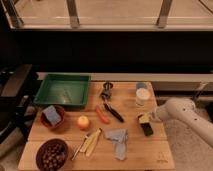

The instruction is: Wipe table surface with eraser

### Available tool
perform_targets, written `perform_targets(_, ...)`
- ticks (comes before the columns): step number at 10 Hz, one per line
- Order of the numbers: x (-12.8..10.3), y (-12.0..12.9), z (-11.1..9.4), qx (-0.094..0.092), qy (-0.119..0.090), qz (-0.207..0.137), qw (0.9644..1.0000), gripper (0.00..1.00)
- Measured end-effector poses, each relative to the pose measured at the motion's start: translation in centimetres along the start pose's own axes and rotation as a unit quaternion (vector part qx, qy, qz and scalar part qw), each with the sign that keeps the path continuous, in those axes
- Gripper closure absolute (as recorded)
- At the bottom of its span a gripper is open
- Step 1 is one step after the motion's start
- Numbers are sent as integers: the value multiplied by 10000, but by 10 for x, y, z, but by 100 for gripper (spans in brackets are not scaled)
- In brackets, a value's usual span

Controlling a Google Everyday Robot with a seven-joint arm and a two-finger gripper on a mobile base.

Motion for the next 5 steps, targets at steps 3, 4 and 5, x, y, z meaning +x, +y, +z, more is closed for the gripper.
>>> perform_targets(3, -17, 27, 29, -239, 157, -275, 9992, 100)
perform_targets(4, -17, 30, 30, -261, 175, -295, 9991, 100)
perform_targets(5, -14, 30, 28, -259, 207, -304, 9990, 100)
